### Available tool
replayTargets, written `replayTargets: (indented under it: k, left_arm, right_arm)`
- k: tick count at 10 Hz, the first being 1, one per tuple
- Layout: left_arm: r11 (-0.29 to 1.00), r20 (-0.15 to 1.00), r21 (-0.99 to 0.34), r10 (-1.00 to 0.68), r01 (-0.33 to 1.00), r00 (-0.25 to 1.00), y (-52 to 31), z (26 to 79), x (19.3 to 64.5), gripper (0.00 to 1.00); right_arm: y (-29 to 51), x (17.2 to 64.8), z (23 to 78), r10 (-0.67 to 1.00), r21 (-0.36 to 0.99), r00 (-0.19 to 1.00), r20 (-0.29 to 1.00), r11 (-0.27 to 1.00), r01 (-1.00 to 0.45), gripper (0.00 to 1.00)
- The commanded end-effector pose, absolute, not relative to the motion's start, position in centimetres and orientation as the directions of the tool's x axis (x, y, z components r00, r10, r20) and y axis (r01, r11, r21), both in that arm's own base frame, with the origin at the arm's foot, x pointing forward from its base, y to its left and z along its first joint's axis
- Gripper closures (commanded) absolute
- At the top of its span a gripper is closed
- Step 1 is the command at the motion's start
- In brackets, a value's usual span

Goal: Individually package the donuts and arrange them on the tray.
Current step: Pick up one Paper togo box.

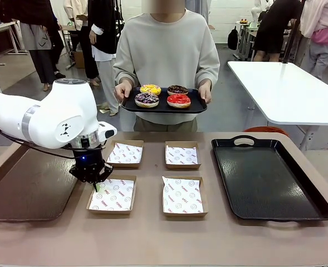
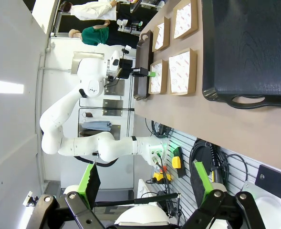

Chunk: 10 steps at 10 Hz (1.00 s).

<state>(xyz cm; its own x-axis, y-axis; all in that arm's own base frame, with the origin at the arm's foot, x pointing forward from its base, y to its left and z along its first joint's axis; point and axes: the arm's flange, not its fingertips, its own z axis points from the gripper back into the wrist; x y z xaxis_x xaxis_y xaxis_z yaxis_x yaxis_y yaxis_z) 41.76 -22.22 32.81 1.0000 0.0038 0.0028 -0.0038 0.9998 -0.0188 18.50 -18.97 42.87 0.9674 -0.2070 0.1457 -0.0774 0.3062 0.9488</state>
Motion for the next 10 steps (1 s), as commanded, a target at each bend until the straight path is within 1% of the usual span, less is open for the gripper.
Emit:
replayTargets:
  k: [1,2,3,5,6,8,9,10]
  left_arm:
    - [0.998,-0.003,-0.043,0.042,-0.042,0.999,-22.4,34.4,41.4,1.0]
    - [0.998,-0.004,-0.042,0.04,-0.04,0.999,-22.6,35.8,41.2,1.0]
    - [0.999,-0.046,-0.021,0.043,-0.044,0.998,-23.1,38.5,41.0,1.0]
    - [0.999,-0.054,0.008,-0.035,0.035,0.998,-24.4,44.3,41.2,1.0]
    - [0.999,-0.039,0.03,-0.037,0.038,0.999,-25.3,46.7,41.6,1.0]
    - [0.999,-0.003,0.026,-0.025,0.026,1.0,-26.7,50.6,43.4,1.0]
    - [0.999,-0.01,0.012,-0.033,0.033,0.999,-27.1,51.6,44.6,1.0]
    - [1.0,0.007,0.013,-0.008,0.008,1.0,-27.3,52.5,46.4,1.0]
  right_arm:
    - [-19.0,18.6,42.9,-0.211,0.951,0.964,0.164,0.292,-0.098,0.0]
    - [-19.0,18.6,42.9,-0.211,0.951,0.964,0.164,0.292,-0.098,0.0]
    - [-19.0,18.6,42.9,-0.211,0.951,0.964,0.164,0.292,-0.098,0.0]
    - [-19.0,18.6,42.9,-0.211,0.951,0.964,0.164,0.292,-0.098,0.0]
    - [-19.0,18.6,42.9,-0.211,0.951,0.964,0.164,0.292,-0.098,0.0]
    - [-19.0,18.6,42.9,-0.211,0.951,0.964,0.164,0.292,-0.098,0.0]
    - [-19.0,18.6,42.9,-0.211,0.951,0.964,0.164,0.292,-0.098,0.0]
    - [-19.0,18.6,42.9,-0.211,0.951,0.964,0.164,0.292,-0.098,0.0]
